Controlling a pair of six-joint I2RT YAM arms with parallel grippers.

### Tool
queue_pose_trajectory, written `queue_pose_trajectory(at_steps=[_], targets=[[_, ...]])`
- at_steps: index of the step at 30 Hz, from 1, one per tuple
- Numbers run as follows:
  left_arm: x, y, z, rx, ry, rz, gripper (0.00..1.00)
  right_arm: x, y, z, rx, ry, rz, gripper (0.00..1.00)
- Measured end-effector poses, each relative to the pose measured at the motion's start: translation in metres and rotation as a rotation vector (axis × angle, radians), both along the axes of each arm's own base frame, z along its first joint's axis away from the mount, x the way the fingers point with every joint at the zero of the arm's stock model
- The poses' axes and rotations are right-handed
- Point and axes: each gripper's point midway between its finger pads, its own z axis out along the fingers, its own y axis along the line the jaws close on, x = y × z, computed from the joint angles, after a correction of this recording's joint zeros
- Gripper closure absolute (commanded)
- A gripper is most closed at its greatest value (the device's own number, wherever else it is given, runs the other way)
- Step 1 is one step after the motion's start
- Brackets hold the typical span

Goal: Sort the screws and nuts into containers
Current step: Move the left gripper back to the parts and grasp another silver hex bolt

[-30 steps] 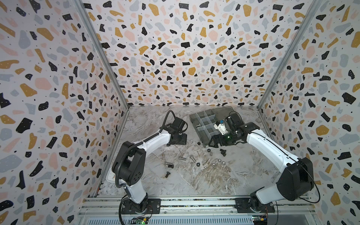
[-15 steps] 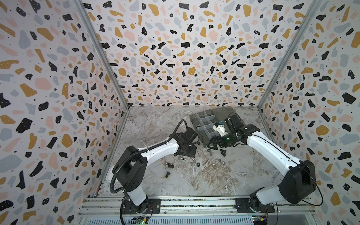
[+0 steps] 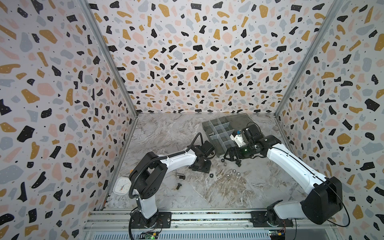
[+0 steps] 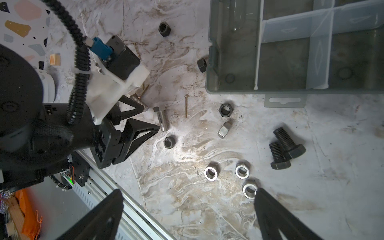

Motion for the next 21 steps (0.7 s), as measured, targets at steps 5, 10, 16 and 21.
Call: queue_pose_trajectory(at_steps=[5,10,16,21], targets=[[0.007,-0.008,-0.006,-0.006,0.0,0.006,0.42,0.005,-0.01,0.001,-0.002,-0.006,-0.034,0.01],[0.012,-0.013,-0.01,-0.004,0.003,0.006,0.44,0.007,-0.016,0.001,-0.008,-0.004,-0.053,0.0],[0.014,-0.014,-0.019,0.011,0.013,0.002,0.58,0.009,-0.02,0.0,-0.015,-0.004,-0.063,0.01],[0.015,-0.015,-0.021,0.017,0.014,-0.003,0.72,0.009,-0.022,0.0,-0.019,-0.003,-0.068,0.0]])
